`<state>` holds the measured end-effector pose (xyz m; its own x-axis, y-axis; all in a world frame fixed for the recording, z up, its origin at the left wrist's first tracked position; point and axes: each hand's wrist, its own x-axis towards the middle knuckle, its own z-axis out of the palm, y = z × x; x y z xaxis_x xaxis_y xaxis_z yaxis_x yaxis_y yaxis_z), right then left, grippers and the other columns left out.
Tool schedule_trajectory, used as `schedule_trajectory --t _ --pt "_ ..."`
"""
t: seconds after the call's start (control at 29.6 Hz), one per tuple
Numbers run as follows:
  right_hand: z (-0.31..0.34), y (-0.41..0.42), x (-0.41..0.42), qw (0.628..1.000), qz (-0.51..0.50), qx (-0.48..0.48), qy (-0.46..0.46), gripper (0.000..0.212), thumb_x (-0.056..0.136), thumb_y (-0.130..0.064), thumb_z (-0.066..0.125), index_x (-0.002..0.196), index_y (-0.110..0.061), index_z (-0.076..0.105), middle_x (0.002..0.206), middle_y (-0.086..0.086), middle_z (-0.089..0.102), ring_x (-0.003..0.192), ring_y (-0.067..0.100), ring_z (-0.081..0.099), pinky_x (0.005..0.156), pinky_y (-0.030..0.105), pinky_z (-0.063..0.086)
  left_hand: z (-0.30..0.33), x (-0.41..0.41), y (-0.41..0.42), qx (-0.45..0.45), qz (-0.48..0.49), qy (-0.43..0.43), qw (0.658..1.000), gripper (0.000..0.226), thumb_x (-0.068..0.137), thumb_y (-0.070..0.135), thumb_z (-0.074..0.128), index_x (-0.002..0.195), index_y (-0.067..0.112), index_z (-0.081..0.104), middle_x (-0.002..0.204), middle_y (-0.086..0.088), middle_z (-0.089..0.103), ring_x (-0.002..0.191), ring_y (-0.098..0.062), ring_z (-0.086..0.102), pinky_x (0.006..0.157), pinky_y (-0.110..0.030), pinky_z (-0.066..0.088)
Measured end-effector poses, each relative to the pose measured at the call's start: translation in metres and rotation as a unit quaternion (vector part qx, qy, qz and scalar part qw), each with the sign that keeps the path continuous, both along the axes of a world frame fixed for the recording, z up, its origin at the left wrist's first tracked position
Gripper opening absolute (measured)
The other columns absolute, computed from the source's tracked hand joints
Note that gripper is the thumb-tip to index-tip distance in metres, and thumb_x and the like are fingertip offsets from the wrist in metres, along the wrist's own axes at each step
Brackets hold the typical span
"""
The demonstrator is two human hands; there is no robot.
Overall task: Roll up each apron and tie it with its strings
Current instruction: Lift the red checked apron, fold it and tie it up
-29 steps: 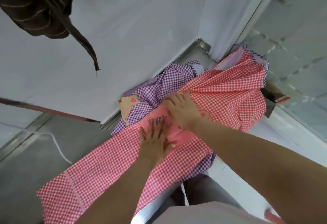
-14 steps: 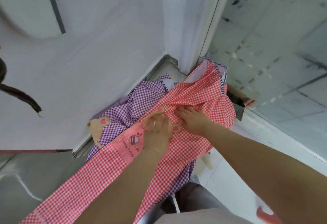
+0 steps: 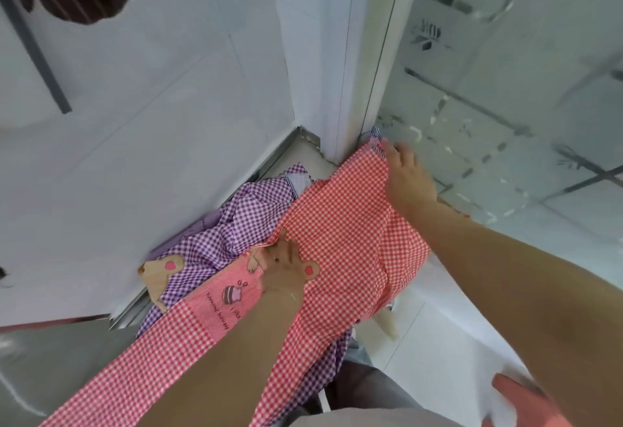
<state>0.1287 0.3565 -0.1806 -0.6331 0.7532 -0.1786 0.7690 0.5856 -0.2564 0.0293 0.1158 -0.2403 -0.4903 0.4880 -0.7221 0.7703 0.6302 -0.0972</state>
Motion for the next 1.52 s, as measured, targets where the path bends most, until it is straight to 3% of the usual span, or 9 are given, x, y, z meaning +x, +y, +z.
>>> schedule_trajectory --t 0.14,0.24,0.37,0.47,0.74,0.84,0.95,1.35,1.52 --pt "0.000 0.035 -0.014 0.978 0.134 0.051 -0.153 0.053 0.094 -0.028 0.045 0.146 -0.020 0.035 0.146 0.010 0.036 0.132 0.031 0.034 0.111 0.047 0.030 0.008 -0.001 0.003 0.012 0.000 -0.010 1.000 0.101 0.092 0.024 0.062 0.149 0.011 -0.020 0.156 -0.011 -0.027 0.143 -0.049 -0.010 0.106 -0.046 0.042" --pt "0.001 0.054 -0.023 0.983 0.133 0.014 -0.123 0.042 0.096 -0.029 0.044 0.137 -0.017 0.044 0.138 0.009 0.049 0.127 0.028 0.043 0.108 0.043 0.031 0.016 -0.003 0.002 0.043 0.009 -0.015 0.999 0.103 0.088 0.040 0.064 0.152 0.014 -0.013 0.158 -0.009 -0.019 0.144 -0.046 -0.002 0.105 -0.047 0.041" --pt "0.011 0.058 -0.033 0.982 0.153 -0.067 -0.083 0.060 0.093 -0.028 0.055 0.147 -0.025 0.030 0.147 0.006 0.044 0.134 0.028 0.041 0.113 0.048 0.028 0.017 -0.006 -0.002 0.205 -0.003 0.072 0.976 0.085 0.087 0.057 0.053 0.152 0.016 0.015 0.156 -0.010 0.020 0.138 -0.034 0.029 0.103 -0.046 0.042" --pt "0.015 0.058 -0.044 0.967 0.172 -0.117 -0.147 0.046 0.092 -0.029 0.059 0.136 -0.019 0.050 0.140 0.009 0.051 0.125 0.031 0.050 0.108 0.050 0.038 0.011 -0.014 0.004 0.321 0.053 0.112 0.939 0.069 0.086 0.051 0.057 0.141 0.013 0.038 0.143 -0.010 0.043 0.129 -0.030 0.042 0.104 -0.049 0.039" --pt "0.026 0.084 -0.060 0.958 0.123 -0.240 -0.102 0.015 0.086 -0.035 0.067 0.099 -0.029 0.062 0.106 -0.006 0.061 0.102 0.017 0.057 0.094 0.036 0.043 0.012 -0.055 0.040 0.359 0.189 -0.056 0.912 0.034 0.093 0.046 0.052 0.110 0.018 0.055 0.103 0.003 0.059 0.094 -0.016 0.057 0.090 -0.038 0.048" --pt "0.019 0.080 -0.062 0.980 0.069 -0.178 -0.063 0.019 0.090 -0.033 0.061 0.101 -0.018 0.063 0.105 0.001 0.062 0.093 0.019 0.056 0.079 0.029 0.040 0.019 -0.064 0.053 0.344 0.219 -0.125 0.904 0.024 0.095 0.039 0.053 0.104 0.016 0.055 0.090 0.005 0.060 0.081 -0.014 0.057 0.075 -0.026 0.046" --pt "0.007 0.064 -0.059 0.993 0.044 -0.094 -0.056 0.032 0.095 -0.030 0.052 0.120 -0.012 0.054 0.115 0.014 0.062 0.105 0.031 0.059 0.088 0.036 0.046 0.021 -0.068 0.062 0.354 0.223 -0.115 0.901 0.012 0.097 0.028 0.054 0.093 0.016 0.051 0.075 0.004 0.056 0.064 -0.011 0.051 0.061 -0.023 0.041" --pt "-0.029 0.069 -0.056 0.989 0.074 0.061 0.111 0.037 0.100 -0.039 0.043 0.117 -0.009 0.054 0.086 0.016 0.068 0.075 0.036 0.065 0.065 0.038 0.049 0.007 -0.062 0.084 0.275 0.190 -0.064 0.940 0.010 0.099 0.014 0.035 0.097 0.013 0.045 0.071 0.000 0.054 0.063 -0.020 0.053 0.059 -0.030 0.038" --pt "-0.024 0.045 -0.039 0.957 -0.018 0.062 0.281 0.036 0.096 -0.037 0.042 0.114 -0.009 0.058 0.109 0.012 0.059 0.103 0.028 0.054 0.091 0.035 0.040 -0.001 -0.056 0.083 0.280 0.255 -0.051 0.924 0.012 0.099 0.015 0.033 0.100 0.016 0.045 0.081 -0.004 0.059 0.071 -0.021 0.057 0.072 -0.036 0.048"
